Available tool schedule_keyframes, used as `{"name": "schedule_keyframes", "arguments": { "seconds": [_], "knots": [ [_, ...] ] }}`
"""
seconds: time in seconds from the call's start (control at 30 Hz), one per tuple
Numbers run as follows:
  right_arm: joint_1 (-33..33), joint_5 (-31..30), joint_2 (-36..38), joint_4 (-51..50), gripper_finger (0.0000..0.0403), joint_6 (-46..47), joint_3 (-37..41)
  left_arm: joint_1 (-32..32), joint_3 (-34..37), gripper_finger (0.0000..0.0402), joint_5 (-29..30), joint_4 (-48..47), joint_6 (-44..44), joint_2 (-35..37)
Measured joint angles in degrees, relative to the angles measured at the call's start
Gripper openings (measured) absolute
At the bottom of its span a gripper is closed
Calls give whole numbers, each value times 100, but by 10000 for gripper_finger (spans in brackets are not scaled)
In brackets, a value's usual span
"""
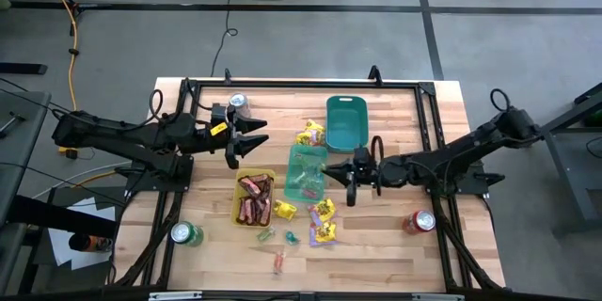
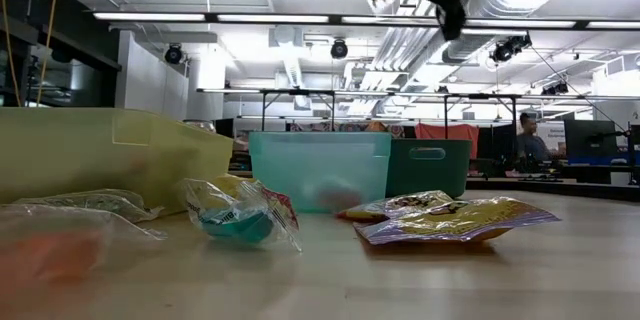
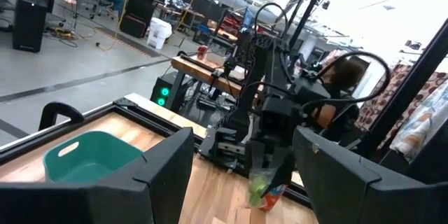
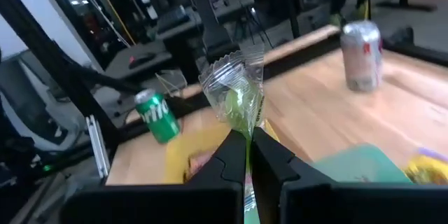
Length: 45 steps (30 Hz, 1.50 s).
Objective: Sort candy
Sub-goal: Put the green gummy into the light blue bin, then adjust the light blue bin to the center on the table
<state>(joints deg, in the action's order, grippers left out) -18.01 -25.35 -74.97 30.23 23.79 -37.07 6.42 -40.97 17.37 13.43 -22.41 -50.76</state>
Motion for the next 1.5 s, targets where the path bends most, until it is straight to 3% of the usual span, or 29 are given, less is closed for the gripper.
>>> {"name": "schedule_keyframes", "arguments": {
  "seconds": [0.27, 0.93, 1.2, 1.5],
  "knots": [
    [185, 455, -446, 46, 0, -438, -305, -1, 0, 232, 1, 0, 1, 0],
    [639, 464, -756, -84, 11, 64, -305, 0, 0, 232, 0, -11, 7, -1],
    [639, 435, -759, -406, 66, 231, -305, 0, 0, 232, 24, -11, 9, 0],
    [639, 413, -759, -431, 178, 230, -305, 0, 0, 232, 124, -12, 9, 0]
  ]
}}
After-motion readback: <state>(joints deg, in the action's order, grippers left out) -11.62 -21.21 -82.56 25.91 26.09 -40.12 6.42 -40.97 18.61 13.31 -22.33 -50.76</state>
